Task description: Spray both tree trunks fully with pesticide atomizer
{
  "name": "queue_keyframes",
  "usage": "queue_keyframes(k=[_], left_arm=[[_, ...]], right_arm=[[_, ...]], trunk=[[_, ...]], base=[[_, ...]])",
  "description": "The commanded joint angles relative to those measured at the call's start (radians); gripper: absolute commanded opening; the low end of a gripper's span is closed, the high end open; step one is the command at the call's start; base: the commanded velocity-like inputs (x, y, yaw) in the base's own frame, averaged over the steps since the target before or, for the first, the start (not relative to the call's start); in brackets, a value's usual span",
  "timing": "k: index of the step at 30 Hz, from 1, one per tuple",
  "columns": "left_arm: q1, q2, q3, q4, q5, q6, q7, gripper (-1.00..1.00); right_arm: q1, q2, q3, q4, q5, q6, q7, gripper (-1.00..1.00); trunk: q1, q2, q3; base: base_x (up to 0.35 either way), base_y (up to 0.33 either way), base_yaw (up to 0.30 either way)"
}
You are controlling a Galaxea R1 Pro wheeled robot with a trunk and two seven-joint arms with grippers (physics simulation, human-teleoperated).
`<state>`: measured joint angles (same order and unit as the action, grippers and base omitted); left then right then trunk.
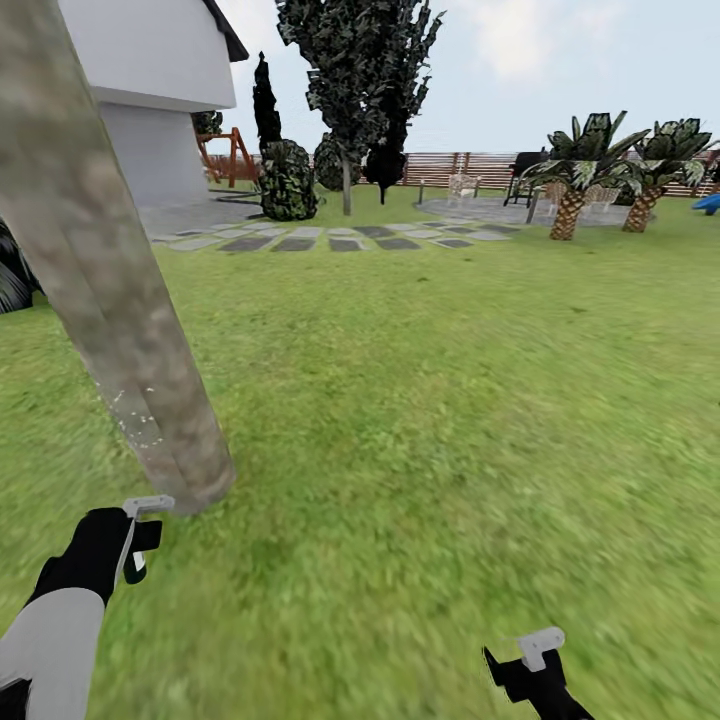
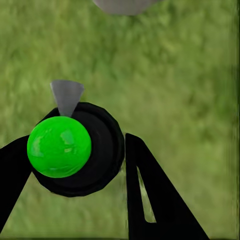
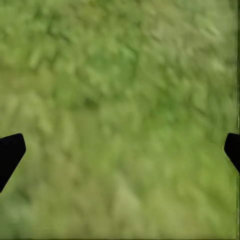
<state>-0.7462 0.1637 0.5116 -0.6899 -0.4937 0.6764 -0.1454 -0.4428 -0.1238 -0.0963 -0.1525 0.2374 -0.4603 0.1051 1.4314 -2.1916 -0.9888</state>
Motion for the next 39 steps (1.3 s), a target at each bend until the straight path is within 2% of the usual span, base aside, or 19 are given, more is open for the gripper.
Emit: queue_keyframes(k=[1,6,16,31,39], left_arm=[[-0.001,-0.001,0.004,-0.002,-0.011,0.004,-0.010,-1.00],[-0.001,0.000,0.004,-0.002,-0.011,0.005,-0.010,-1.00],[-0.001,-0.001,0.004,-0.002,-0.011,0.003,-0.011,-1.00],[-0.001,-0.001,0.004,-0.002,-0.011,0.003,-0.011,-1.00],[-0.001,-0.001,0.004,-0.002,-0.011,0.003,-0.011,-1.00]], right_arm=[[-0.001,0.000,-0.009,0.001,0.005,-0.003,0.007,1.00],[-0.001,0.001,-0.009,0.001,0.005,-0.003,0.007,1.00],[-0.001,0.001,-0.008,0.001,0.005,-0.003,0.007,1.00],[-0.001,0.001,-0.008,0.001,0.005,-0.003,0.007,1.00],[-0.001,0.001,-0.008,0.001,0.005,-0.003,0.007,1.00]], trunk=[[0.000,0.000,-0.001],[0.000,0.000,-0.001],[0.000,0.000,-0.001],[0.000,0.000,-0.001],[0.000,0.000,-0.001]], base=[[0.052,-0.268,0.000],[0.146,-0.251,0.118],[0.224,-0.205,0.260],[0.139,-0.241,0.020],[0.078,-0.265,0.236]])
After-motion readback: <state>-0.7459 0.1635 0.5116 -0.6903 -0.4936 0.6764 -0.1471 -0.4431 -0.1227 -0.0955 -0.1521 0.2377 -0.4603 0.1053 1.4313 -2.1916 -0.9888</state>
